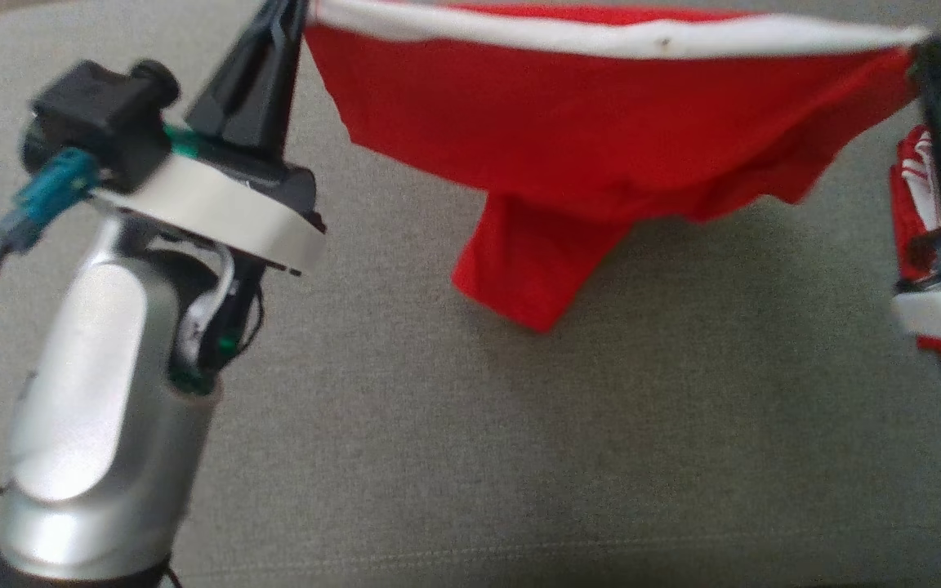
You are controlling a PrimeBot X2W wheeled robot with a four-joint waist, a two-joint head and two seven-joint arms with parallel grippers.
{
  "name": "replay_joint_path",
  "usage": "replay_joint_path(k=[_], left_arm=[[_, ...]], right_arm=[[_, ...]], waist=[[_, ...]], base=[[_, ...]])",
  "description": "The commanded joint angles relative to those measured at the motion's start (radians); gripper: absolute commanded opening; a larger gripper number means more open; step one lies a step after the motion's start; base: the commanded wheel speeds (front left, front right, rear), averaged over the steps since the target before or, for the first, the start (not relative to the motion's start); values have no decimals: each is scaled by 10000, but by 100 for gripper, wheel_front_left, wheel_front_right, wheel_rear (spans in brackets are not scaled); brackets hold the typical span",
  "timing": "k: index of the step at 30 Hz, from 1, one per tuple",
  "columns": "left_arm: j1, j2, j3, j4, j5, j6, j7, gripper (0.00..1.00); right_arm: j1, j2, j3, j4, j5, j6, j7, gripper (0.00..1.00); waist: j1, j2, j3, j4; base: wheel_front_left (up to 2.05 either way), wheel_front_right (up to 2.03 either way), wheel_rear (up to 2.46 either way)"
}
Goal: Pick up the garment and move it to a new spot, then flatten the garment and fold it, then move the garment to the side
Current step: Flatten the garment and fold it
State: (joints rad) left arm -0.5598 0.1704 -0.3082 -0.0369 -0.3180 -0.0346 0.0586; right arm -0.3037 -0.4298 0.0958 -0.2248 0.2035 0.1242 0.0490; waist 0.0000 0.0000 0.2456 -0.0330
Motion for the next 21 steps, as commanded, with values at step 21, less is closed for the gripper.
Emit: replay_joint_path(k=[21], left_arm=[[-2064,651,600,-3152,182,308,1163,0]], right_arm=[[-1568,-1232,-708,-2308,582,65,1539,0]], waist=[[0,0,-807,69]], base=[[0,0,0]])
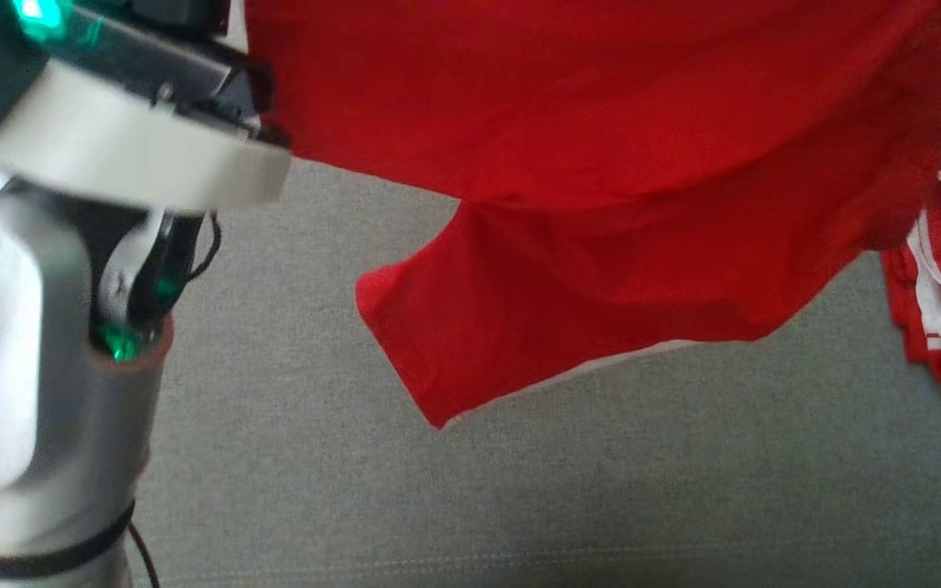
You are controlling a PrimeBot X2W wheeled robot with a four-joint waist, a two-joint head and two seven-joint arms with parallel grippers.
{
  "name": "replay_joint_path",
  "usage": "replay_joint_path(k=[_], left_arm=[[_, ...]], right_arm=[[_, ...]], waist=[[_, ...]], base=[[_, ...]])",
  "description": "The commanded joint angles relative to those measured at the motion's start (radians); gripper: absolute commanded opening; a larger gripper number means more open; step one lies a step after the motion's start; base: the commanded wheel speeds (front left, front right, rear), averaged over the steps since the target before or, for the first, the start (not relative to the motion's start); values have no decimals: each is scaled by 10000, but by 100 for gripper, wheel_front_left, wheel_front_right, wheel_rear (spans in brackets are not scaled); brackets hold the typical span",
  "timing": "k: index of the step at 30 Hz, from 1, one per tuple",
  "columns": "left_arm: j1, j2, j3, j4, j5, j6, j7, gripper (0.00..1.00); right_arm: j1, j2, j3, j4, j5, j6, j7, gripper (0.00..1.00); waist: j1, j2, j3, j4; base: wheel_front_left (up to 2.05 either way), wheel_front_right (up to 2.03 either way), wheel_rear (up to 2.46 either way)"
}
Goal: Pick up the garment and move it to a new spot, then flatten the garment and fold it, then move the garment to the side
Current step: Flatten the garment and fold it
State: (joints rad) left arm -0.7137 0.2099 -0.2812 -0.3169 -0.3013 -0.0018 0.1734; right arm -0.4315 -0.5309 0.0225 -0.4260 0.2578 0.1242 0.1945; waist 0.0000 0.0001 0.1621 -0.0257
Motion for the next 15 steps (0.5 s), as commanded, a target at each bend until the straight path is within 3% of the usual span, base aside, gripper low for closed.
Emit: replay_joint_path(k=[1,8,15], left_arm=[[-626,208,308,-102,-50,-63,-44,0],[-2243,-290,314,3096,-168,-313,-1195,0],[-4485,-752,656,7153,-67,-363,-3494,0]], right_arm=[[-376,-219,132,-146,90,65,93,0],[-2361,-65,1538,2129,521,65,-393,0],[-5481,1013,2959,5893,527,65,-1835,0]], waist=[[0,-1,110,-12],[0,-1,865,-73],[0,-1,1319,-114]], base=[[0,0,0],[0,0,0],[0,0,0]])
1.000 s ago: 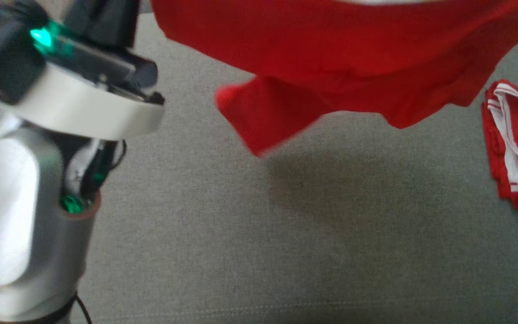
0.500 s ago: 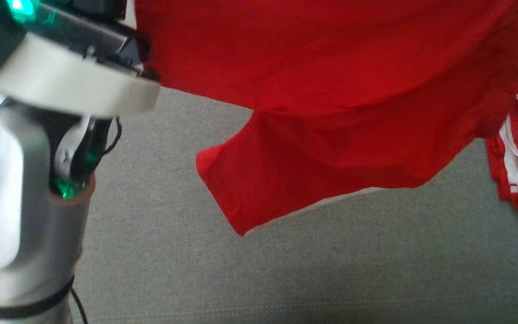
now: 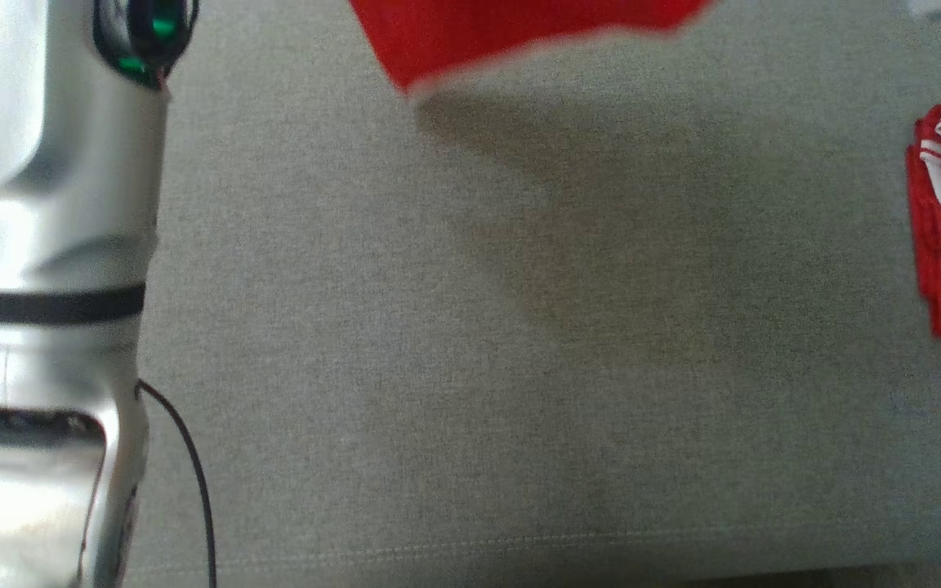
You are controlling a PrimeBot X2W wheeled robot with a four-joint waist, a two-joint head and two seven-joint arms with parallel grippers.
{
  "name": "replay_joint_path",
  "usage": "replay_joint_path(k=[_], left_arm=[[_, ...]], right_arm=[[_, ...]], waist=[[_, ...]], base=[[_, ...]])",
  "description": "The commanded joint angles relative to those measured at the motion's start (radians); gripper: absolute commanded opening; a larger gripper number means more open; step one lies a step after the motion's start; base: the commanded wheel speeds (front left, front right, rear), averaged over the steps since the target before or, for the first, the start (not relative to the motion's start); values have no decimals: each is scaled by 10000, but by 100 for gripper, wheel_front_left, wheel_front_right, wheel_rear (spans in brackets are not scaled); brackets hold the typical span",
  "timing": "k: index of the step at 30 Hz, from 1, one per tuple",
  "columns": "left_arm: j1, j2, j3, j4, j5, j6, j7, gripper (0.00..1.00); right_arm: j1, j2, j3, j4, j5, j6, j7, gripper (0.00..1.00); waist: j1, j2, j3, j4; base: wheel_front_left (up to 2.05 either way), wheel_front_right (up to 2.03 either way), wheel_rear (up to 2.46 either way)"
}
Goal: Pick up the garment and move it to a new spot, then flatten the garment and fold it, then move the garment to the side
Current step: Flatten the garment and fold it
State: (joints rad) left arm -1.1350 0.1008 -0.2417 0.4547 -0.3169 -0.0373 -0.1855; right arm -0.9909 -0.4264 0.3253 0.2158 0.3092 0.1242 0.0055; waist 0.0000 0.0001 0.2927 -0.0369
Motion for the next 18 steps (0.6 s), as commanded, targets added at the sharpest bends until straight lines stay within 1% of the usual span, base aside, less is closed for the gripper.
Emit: replay_joint_path(k=[1,4,6,7,11,13,15,18], left_arm=[[-503,296,312,-29,44,-49,-122,0],[-814,116,331,1474,-75,-186,-497,0],[-631,-50,404,2417,-300,-262,-624,0],[-250,-224,511,3249,-590,-291,-695,0],[679,-433,779,4661,-1326,-456,-750,0],[1203,-476,913,4951,-1658,-543,-756,0],[1854,-494,1047,4960,-1935,-615,-758,0],[2942,-500,1155,4497,-2241,-701,-760,0]], right_arm=[[-191,157,95,-13,-1,65,-169,0],[-771,701,469,1510,42,65,-766,0],[-856,1081,722,2505,148,65,-1111,0],[-787,1395,1014,3416,310,65,-1433,0],[-280,1825,1753,4870,700,65,-1919,0],[174,1921,2110,5353,925,65,-2090,0],[777,1963,2358,5646,1191,65,-2234,0],[1679,1899,2583,5735,1520,65,-2429,0]], waist=[[0,-1,82,-1],[0,-1,360,57],[0,-1,538,97],[0,-1,756,169],[0,-1,1142,249],[0,-1,1270,271],[0,-1,1321,255],[0,-1,1301,164]], base=[[0,0,0],[0,0,0],[0,0,0],[0,0,0],[0,0,0],[0,0,0],[0,0,0],[0,0,0]])
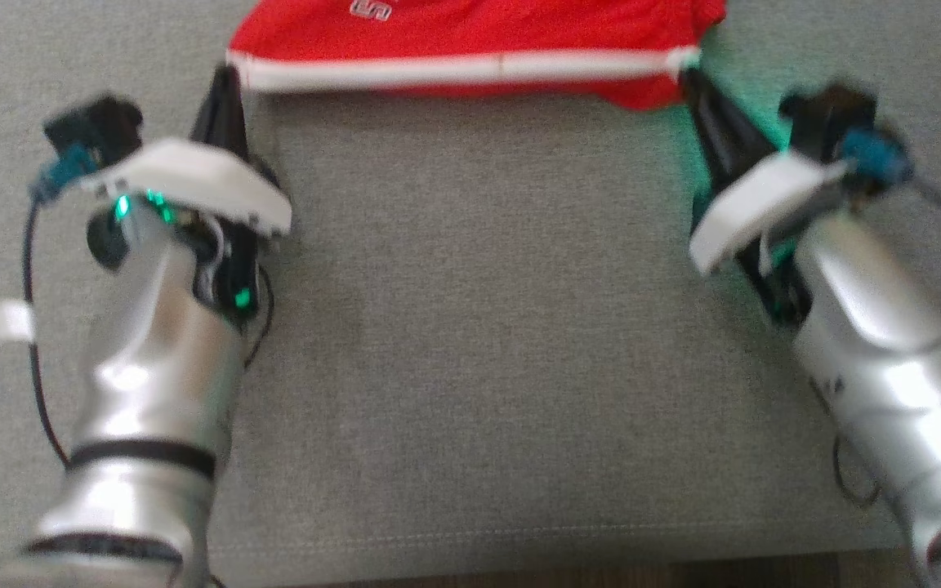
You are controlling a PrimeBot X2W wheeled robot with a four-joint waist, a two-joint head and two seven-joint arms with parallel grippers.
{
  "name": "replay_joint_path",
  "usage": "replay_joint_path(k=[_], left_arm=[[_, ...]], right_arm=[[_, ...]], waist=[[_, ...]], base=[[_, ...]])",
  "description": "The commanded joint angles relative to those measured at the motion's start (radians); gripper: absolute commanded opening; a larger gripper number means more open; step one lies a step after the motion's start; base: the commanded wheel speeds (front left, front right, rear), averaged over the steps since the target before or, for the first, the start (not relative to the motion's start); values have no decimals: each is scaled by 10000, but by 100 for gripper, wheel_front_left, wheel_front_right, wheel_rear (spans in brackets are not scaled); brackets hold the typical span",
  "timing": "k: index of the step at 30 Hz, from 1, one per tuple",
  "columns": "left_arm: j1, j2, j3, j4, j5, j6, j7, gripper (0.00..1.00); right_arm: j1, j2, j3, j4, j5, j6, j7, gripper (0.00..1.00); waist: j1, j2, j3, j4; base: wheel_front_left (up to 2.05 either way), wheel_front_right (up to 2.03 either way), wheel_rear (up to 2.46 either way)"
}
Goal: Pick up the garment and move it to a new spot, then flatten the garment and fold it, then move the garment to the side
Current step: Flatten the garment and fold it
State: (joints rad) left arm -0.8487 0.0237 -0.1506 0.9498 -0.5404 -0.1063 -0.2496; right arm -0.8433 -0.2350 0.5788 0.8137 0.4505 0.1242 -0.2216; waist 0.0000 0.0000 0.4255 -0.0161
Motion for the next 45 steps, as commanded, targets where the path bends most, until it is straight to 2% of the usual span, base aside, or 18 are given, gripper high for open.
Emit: replay_joint_path(k=[1,9,10,16,21,31,38,45], left_arm=[[434,270,275,-718,46,-22,-119,0],[2969,267,766,-3257,751,-24,-121,0],[2969,267,766,-3257,751,-24,-121,0],[4890,267,658,-5249,1035,177,-121,0],[6543,266,619,-6524,1148,502,-116,0],[9178,314,489,-9586,1098,1301,1059,0],[9008,567,315,-10622,1275,1353,1544,0],[6566,997,217,-10175,1481,878,1667,0]], right_arm=[[488,-66,63,-311,198,65,-213,0],[2754,-580,-558,-2047,99,65,-385,0],[2754,-580,-558,-2047,99,65,-385,0],[4752,-657,-1769,-3940,-634,65,-376,0],[6649,-480,-2840,-5863,-1373,65,219,0],[10055,267,-4182,-9702,-2217,65,1898,0],[10300,395,-4305,-10687,-2302,65,2655,0],[9072,346,-4333,-10657,-2181,65,2792,0]], waist=[[0,0,-34,-57],[0,0,-198,-56],[0,0,-198,-56],[0,0,-529,-62],[0,0,-917,-59],[0,0,-1374,-5],[0,0,-1463,-68],[0,0,-1011,-192]], base=[[0,0,0],[0,0,0],[0,0,0],[0,0,0],[0,0,0],[0,0,0],[0,0,0],[0,0,0]])
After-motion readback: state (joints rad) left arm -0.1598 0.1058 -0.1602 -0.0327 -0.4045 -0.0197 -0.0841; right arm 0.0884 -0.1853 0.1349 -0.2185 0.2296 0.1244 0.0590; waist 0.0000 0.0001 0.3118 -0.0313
